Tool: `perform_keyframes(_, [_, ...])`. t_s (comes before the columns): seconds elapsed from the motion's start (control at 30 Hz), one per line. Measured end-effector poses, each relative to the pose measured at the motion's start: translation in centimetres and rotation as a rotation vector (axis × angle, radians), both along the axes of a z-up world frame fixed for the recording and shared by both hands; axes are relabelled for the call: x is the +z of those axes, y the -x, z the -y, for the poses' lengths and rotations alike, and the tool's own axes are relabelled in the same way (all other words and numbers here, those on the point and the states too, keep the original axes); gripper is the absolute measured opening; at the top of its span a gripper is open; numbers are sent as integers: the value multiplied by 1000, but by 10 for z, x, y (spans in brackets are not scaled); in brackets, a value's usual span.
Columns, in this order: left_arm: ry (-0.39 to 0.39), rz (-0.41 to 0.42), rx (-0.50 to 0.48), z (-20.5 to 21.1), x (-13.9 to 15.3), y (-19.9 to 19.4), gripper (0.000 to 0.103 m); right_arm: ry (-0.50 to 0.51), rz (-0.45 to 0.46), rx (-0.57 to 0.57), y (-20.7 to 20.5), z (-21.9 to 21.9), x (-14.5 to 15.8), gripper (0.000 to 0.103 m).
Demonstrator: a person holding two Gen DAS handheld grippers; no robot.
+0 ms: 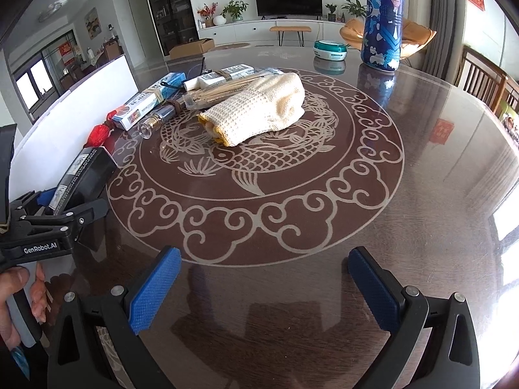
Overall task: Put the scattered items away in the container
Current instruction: 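Lift the black soap box with the left tool, then close the right tool on the gold cosmetic tube while the left tool holds the soap box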
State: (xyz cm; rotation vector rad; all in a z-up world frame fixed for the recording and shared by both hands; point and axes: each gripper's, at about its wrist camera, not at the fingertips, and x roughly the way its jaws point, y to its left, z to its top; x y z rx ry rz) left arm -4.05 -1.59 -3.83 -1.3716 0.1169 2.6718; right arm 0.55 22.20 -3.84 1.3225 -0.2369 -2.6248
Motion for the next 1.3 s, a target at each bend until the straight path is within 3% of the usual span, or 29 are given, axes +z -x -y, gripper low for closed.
perform_keyframes(0.1, [0, 0, 0, 0, 0, 0, 103, 217, 43, 82, 20, 8, 4, 103])
perform_keyframes(0.33, [0, 0, 0, 0, 0, 0, 103, 271, 154, 188, 109, 50, 3, 103])
perform_keyframes(0.47, [0, 0, 0, 0, 0, 0, 103, 213, 200, 227, 159, 84, 5, 102])
perform_keyframes(0.6, [0, 0, 0, 0, 0, 0, 103, 2, 174, 227, 188, 127, 6, 96])
perform_keyframes(0.7, [0, 0, 0, 0, 0, 0, 103, -109, 133, 182, 198, 139, 7, 73])
perform_keyframes(0.77, [0, 0, 0, 0, 0, 0, 103, -154, 108, 184, 198, 140, 9, 35])
perform_keyframes(0.93, [0, 0, 0, 0, 0, 0, 103, -141, 87, 245, 176, 123, 9, 31])
perform_keyframes(1.13, [0, 1, -1, 0, 0, 0, 103, -169, 24, 337, 92, 74, 7, 31])
perform_keyframes(1.3, [0, 1, -1, 0, 0, 1, 103, -199, -48, 320, 42, 45, 2, 33])
